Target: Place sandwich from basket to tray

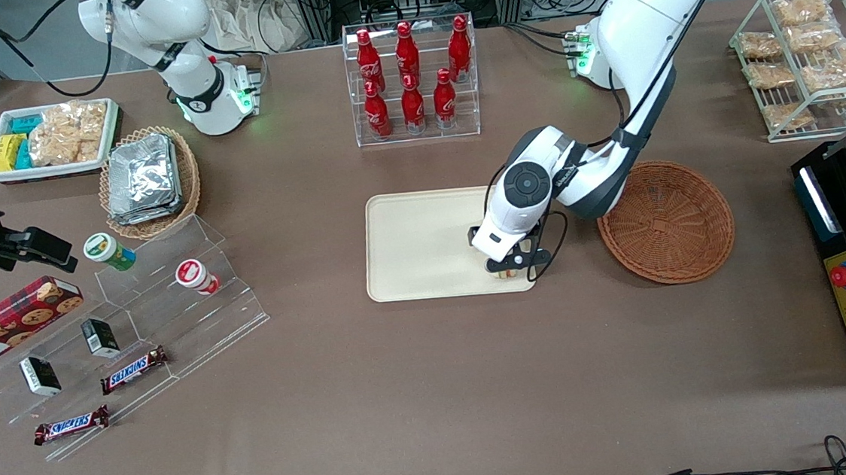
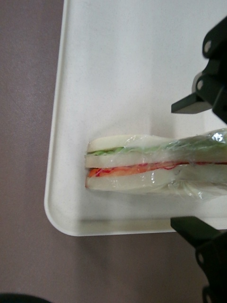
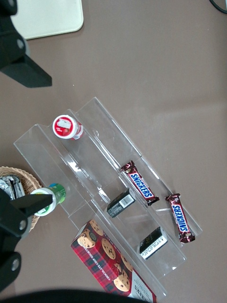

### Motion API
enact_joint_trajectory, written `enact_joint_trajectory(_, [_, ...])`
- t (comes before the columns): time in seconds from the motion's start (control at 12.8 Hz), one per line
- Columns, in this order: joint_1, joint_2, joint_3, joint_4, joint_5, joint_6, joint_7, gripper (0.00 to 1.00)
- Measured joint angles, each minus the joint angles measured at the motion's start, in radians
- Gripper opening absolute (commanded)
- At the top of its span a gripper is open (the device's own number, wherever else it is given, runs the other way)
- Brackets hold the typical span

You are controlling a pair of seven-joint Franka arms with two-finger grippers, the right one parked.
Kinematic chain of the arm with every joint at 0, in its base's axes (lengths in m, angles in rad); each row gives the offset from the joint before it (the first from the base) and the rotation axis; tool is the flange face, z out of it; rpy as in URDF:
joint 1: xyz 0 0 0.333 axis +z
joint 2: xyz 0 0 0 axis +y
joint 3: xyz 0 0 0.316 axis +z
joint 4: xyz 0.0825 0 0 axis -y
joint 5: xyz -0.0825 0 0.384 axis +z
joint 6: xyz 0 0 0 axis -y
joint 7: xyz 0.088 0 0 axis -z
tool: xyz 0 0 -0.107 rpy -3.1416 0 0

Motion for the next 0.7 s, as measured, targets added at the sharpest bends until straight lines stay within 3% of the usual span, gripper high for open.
enact_joint_trajectory(0.39, [0.003, -0.126, 0.0, 0.068, 0.0, -0.217, -0.004, 1.0])
enact_joint_trajectory(0.7, [0.006, -0.287, -0.001, 0.221, -0.019, -0.571, 0.089, 1.0])
